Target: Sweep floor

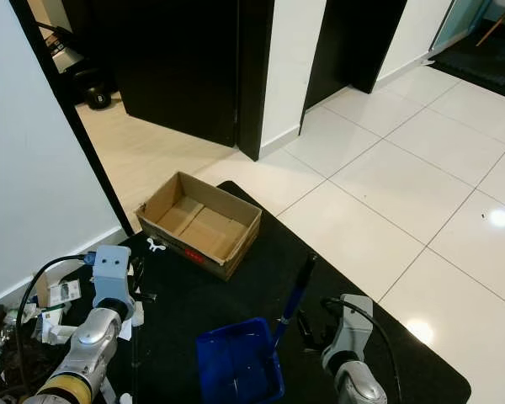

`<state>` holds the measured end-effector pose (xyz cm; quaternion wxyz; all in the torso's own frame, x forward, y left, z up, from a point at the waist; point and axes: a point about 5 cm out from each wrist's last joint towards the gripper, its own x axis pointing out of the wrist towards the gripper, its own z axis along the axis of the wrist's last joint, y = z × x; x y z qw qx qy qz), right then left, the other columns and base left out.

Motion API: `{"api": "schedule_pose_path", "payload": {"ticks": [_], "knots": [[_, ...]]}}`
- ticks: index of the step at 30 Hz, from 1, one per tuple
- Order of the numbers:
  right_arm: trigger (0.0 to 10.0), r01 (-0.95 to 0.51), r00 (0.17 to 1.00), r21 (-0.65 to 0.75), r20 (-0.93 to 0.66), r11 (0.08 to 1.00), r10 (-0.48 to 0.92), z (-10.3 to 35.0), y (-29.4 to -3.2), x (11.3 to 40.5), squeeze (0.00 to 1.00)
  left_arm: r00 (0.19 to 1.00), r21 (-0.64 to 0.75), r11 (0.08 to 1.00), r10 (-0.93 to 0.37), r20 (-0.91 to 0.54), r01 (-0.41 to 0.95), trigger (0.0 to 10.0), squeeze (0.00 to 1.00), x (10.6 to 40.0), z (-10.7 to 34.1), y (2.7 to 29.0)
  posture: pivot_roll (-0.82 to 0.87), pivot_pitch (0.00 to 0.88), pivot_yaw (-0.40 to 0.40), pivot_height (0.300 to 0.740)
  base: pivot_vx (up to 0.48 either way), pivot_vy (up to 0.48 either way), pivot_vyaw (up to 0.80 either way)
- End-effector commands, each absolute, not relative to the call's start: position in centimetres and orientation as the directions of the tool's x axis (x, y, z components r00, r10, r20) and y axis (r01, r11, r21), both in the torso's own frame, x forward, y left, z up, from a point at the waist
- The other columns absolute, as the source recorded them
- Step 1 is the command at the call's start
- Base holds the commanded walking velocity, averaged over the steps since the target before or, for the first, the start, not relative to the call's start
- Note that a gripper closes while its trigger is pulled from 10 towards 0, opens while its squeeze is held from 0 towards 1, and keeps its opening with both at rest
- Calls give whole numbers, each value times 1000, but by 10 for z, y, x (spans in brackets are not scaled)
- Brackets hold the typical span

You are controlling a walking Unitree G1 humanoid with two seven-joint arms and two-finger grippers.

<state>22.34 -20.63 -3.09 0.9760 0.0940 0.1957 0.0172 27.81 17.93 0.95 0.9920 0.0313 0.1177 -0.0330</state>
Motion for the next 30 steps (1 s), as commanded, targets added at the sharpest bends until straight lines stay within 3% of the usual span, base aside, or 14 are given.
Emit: {"api": "schedule_pose_path", "payload": {"ticks": [1, 30], "knots": [[10000, 22, 919, 194, -390, 981, 56, -33, -210, 220, 0, 897, 32, 999, -19, -442, 37, 10000, 0, 244, -30, 183, 29, 99, -33, 740, 0, 0, 0], [10000, 22, 920, 194, -388, 981, 56, -32, -211, 221, 0, 897, 32, 999, -16, -441, 33, 10000, 0, 244, -29, 183, 29, 104, -34, 740, 0, 0, 0]]}}
